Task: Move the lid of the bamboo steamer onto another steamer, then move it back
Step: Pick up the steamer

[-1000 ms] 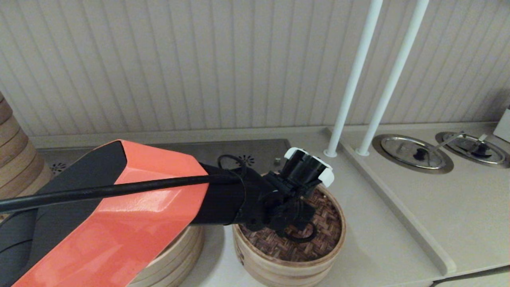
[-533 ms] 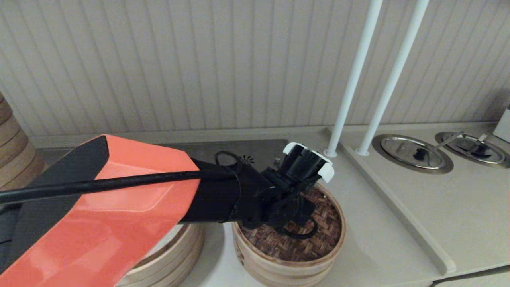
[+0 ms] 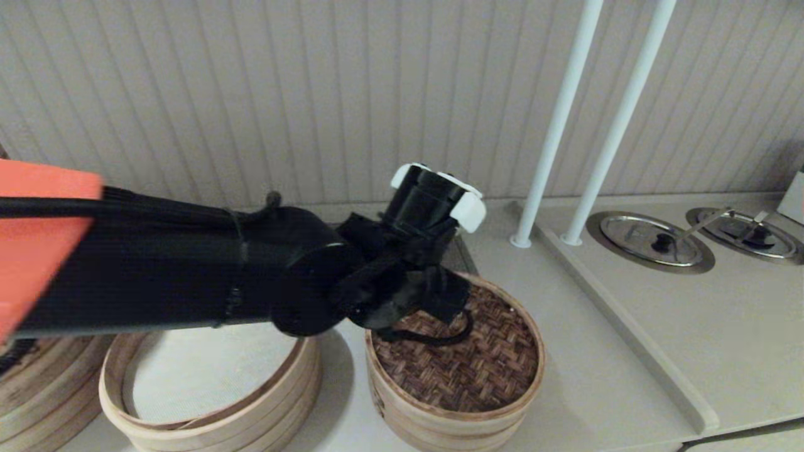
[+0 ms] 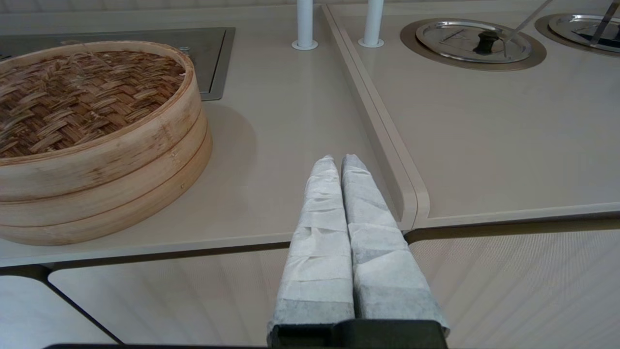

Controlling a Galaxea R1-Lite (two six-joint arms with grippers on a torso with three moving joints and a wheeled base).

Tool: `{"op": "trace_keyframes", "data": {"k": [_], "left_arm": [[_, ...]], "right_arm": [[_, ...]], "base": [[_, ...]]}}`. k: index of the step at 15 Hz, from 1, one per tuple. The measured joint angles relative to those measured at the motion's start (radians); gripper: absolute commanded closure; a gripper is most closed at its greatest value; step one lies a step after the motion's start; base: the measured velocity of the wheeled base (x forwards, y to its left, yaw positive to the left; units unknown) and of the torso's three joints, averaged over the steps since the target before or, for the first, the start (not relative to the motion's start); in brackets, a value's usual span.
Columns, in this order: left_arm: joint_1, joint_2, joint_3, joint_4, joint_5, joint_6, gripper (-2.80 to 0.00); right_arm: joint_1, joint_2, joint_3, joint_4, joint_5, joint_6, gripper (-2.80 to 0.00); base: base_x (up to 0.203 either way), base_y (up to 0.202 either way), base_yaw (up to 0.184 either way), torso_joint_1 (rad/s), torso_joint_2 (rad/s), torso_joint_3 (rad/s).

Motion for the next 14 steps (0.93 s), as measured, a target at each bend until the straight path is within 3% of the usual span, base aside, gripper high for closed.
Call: {"op": "trace_keyframes", "data": {"k": [1,3,5,10,14], "left_arm": [[0.017,-0.063,0.055,-0.005,-0.01,-0.001,0.0],[0.08,-0.2,0.176,-0.015,-0.044,0.0,0.0],[0.193,-0.353,0.328,-0.03,-0.095,0.006,0.0],[0.606,-0.765,0.668,-0.046,-0.336,0.077,0.0],[0.756,-1.099,0.886,-0.033,-0.411,0.109,0.0]], "right_arm": [[0.0,0.0,0.0,0.0,0.0,0.0,0.0],[0.0,0.0,0.0,0.0,0.0,0.0,0.0],[0.0,0.0,0.0,0.0,0.0,-0.001,0.0],[0.0,0.0,0.0,0.0,0.0,0.0,0.0],[0.0,0.0,0.0,0.0,0.0,0.0,0.0]], "base": [[0.0,0.0,0.0,0.0,0.0,0.0],[0.0,0.0,0.0,0.0,0.0,0.0],[0.0,0.0,0.0,0.0,0.0,0.0],[0.0,0.0,0.0,0.0,0.0,0.0],[0.0,0.0,0.0,0.0,0.0,0.0]]}}
